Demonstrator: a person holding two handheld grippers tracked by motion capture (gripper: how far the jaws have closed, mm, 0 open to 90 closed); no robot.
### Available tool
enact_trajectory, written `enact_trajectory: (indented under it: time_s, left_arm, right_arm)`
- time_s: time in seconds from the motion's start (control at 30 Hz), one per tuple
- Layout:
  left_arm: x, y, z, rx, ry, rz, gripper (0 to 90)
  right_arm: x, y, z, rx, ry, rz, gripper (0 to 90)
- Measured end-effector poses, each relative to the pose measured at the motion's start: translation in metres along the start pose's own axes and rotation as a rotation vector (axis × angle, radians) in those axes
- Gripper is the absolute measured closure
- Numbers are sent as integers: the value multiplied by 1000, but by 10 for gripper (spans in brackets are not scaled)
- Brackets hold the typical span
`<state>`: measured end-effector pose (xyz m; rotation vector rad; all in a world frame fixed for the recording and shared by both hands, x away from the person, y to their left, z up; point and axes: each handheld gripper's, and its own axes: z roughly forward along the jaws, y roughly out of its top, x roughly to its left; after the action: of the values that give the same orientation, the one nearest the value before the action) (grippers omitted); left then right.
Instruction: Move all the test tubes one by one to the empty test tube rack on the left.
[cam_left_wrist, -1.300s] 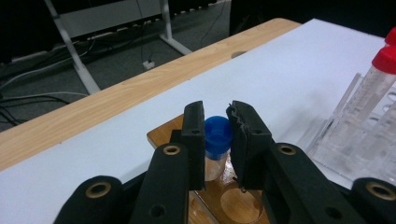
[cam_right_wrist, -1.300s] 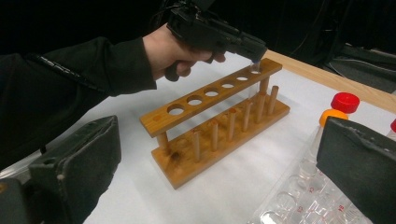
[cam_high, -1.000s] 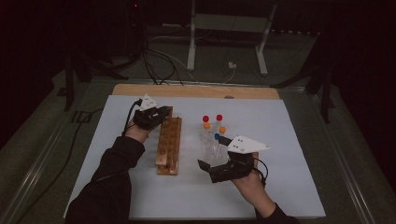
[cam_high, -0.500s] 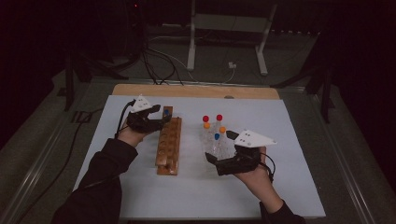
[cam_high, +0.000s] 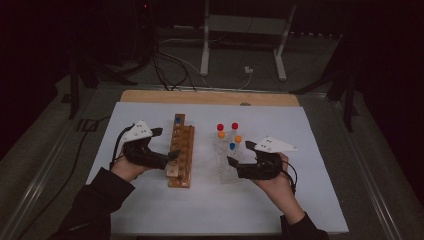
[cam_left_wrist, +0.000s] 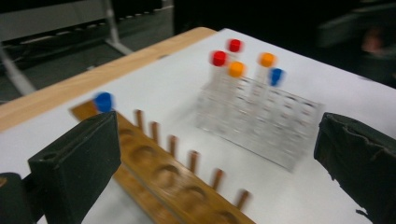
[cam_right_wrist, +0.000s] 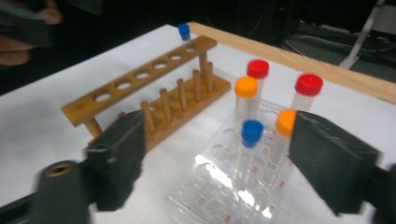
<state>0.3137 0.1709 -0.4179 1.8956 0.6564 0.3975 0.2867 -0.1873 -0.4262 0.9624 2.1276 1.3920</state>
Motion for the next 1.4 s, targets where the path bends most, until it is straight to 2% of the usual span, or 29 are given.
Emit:
enact_trajectory:
  time_s: [0.2,0.33,0.47,0.6,0.87,1.1,1.27,1.4]
  left_arm:
    - [-18,-17,-6,-7,-42,8,13]
    - [-28,-26,-10,-20,-48,19,13]
    - [-35,-31,-11,-10,-48,43,13]
    - [-37,-32,-13,-18,-60,41,13]
    - [-33,-37,-14,-16,-64,26,13]
    - [-31,-38,-14,-18,-57,16,13]
    - [-31,-38,-14,-13,-70,17,13]
    - [-31,-39,-13,-4,-77,15,13]
  right_arm:
    - [-12,-11,10,72,-11,5,375]
    - [-16,-18,19,117,-16,9,468]
    - [-19,-22,26,155,-31,17,559]
    - [-21,-23,36,197,-50,25,626]
    - [-23,-25,51,220,-62,47,695]
    - [-22,-23,59,218,-66,38,737]
    - [-18,-23,61,218,-80,5,763]
    - [-18,-22,61,219,-86,10,771]
